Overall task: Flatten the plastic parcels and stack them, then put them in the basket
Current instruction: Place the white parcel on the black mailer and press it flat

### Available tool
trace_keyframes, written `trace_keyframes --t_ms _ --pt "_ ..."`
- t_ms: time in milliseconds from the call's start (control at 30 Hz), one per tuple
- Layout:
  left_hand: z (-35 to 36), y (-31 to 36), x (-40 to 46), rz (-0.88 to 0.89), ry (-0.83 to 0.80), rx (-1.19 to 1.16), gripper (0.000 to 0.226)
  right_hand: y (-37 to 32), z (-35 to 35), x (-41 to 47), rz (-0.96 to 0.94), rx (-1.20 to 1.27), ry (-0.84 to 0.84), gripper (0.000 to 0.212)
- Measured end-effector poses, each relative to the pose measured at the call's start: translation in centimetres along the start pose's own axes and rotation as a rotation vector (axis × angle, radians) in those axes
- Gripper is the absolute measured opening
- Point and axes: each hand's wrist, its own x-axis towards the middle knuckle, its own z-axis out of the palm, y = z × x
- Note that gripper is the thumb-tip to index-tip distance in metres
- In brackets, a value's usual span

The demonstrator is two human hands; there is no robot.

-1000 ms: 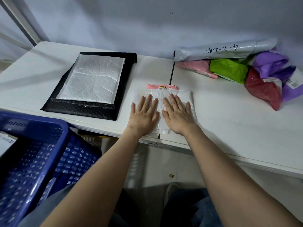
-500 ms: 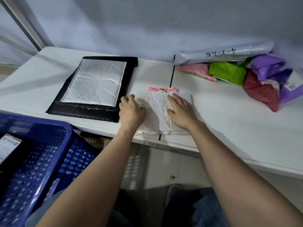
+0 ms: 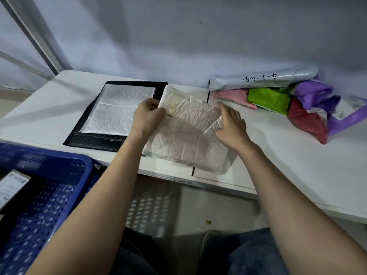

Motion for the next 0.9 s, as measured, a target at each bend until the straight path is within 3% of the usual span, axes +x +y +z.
trace_keyframes --t_ms 133,267,367,433,633,733,800,900 --pt "-1.9 0.4 0.1 0.111 0.094 0.053 0.017 -0.9 -0.2 0.0 0.022 0.092 0.081 0.049" --pt "-2.9 0.0 0.3 0.267 0.245 0.144 0.04 -2.5 -0.3 0.0 0.006 0.26 0.067 0.014" --pt "-4.0 -0.8 0.3 0.511 0.34 0.367 0.055 -4.2 0.2 0.4 -0.026 0.361 0.072 0.008" --pt "-4.7 -1.5 0.6 0.559 0.356 0.44 0.059 -5.5 0.9 0.9 -0.016 0.437 0.069 0.008" --pt "-6.5 -3.9 1.5 0.394 0.389 0.516 0.057 -9.3 4.3 2.4 0.054 0.636 0.086 0.007" --pt "-7.4 -5.0 1.8 0.117 0.373 0.468 0.052 -11.3 6.2 3.0 0.088 0.718 0.098 0.011" --pt "-7.8 -6.1 2.1 -0.088 0.262 0.471 0.043 -12.7 7.5 3.4 0.126 0.791 0.116 0.013" --pt "-8.6 -7.5 2.6 -0.256 0.239 0.322 0.041 -14.9 9.3 3.8 0.195 0.951 0.15 0.024"
